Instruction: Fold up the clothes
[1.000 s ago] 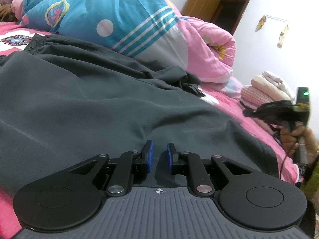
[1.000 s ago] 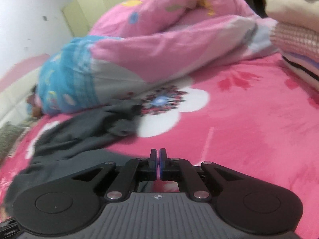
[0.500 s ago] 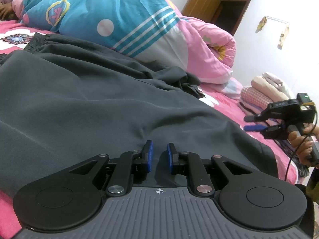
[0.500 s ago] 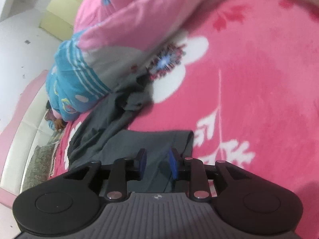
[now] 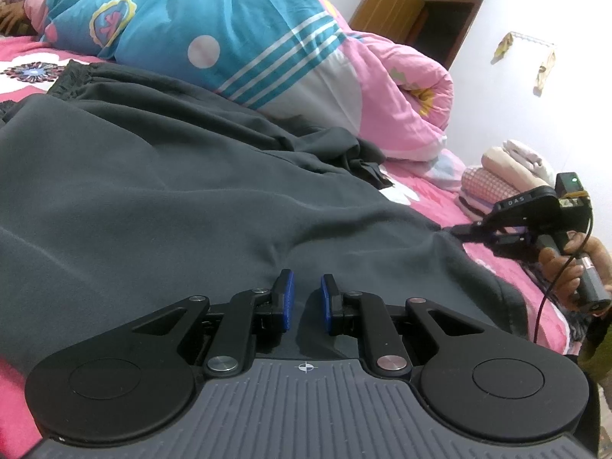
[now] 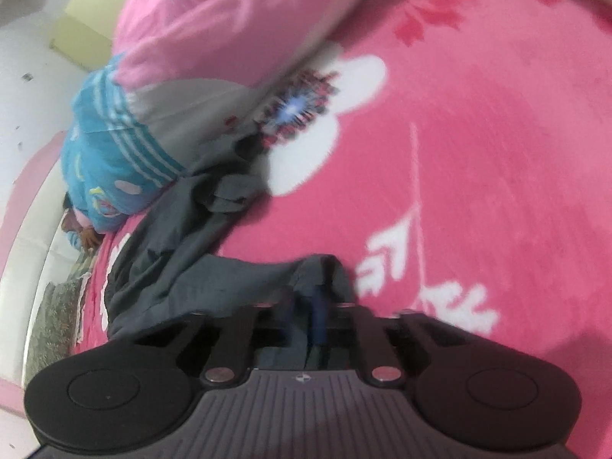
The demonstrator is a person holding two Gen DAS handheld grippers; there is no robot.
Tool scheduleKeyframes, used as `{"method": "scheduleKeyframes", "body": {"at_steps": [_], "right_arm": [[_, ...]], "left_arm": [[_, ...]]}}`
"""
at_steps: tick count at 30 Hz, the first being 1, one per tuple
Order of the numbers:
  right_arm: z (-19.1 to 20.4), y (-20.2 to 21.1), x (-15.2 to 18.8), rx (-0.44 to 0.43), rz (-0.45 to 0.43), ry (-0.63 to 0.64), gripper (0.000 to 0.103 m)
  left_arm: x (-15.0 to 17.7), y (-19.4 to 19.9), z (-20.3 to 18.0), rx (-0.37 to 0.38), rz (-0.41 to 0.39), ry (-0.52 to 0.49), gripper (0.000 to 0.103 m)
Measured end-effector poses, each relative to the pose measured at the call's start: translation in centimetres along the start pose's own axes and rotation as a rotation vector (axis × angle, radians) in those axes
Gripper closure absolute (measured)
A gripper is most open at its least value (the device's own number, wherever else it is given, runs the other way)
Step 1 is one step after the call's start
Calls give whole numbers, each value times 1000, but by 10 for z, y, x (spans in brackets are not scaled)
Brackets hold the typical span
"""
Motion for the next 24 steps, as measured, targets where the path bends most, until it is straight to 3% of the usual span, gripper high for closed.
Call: {"method": "scheduleKeyframes", "body": {"at_steps": [5, 16, 19, 21, 24], "right_arm": [[13, 1, -10, 20, -85, 140, 99], [5, -16, 1, 126, -136, 310, 101], [-2, -3, -5, 179, -166, 303, 98], [-5, 12, -8, 168, -161, 256, 98], [-1, 41, -1, 61, -105, 159, 92]], "left_arm": [[0, 1, 0, 2, 0, 4, 89], [0, 0, 0, 7, 0, 6, 89], [-1, 1, 1, 8, -1, 10, 88], [-1, 1, 1, 11, -2, 13, 87], [-2, 2, 0, 17, -3, 17, 84]]}}
Point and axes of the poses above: each gripper's, at about its wrist camera, not at the fingertips, and y roughly against the way its jaws point, z to its left, x to its underside, the point moved 3 cm from there along -y, roughly the way its jaws point, and after that the axes turned 15 degrees about -z, right-handed, at the moved point
